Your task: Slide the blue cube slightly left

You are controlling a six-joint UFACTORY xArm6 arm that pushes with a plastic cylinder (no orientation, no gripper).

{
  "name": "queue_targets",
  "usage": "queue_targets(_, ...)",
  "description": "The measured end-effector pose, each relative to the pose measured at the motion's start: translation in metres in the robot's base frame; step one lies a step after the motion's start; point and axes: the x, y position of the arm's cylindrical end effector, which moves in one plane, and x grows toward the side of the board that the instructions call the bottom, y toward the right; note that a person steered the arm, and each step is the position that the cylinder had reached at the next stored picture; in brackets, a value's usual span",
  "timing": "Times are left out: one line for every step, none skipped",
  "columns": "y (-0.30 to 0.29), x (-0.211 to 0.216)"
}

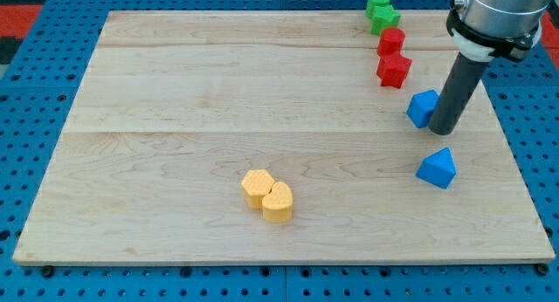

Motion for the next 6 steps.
queue_targets(0.012,-0.001)
queue_targets(0.025,-0.006)
queue_targets(0.025,-0.014)
queue_targets(0.025,-0.023)
queue_targets(0.010,-0.030)
queue_targets(-0.006,-0.031)
